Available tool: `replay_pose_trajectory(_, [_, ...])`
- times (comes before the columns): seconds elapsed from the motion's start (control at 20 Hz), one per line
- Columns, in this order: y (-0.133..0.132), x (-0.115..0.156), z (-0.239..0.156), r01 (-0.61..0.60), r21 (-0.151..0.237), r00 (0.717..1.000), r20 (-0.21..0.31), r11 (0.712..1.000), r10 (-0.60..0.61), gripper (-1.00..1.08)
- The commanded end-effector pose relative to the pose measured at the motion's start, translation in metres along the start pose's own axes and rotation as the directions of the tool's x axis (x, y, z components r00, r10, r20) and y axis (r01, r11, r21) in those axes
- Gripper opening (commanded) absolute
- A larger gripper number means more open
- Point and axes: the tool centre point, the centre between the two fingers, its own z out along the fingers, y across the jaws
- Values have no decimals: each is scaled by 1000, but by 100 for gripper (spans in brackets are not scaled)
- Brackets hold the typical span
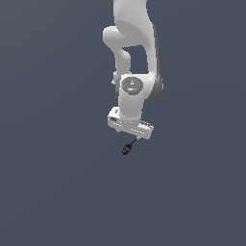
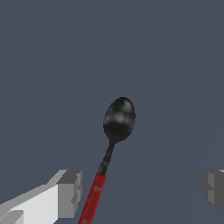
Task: Pick up the object and move it to a goal position.
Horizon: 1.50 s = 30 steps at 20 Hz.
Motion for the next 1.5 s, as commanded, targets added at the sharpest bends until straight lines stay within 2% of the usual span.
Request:
replay_pose_trajectory(0.0, [-6,-6,8,-56,3,998,-4,998,56,100])
replay_pose_trajectory(0.6, [-23,-25,32,-220,13,975,-13,976,220,100])
replay_pose_trajectory(1.1, [-25,-28,38,-236,14,972,-14,972,236,100])
replay_pose_trajectory(1.45, [-24,-28,67,-239,14,971,-14,971,239,100])
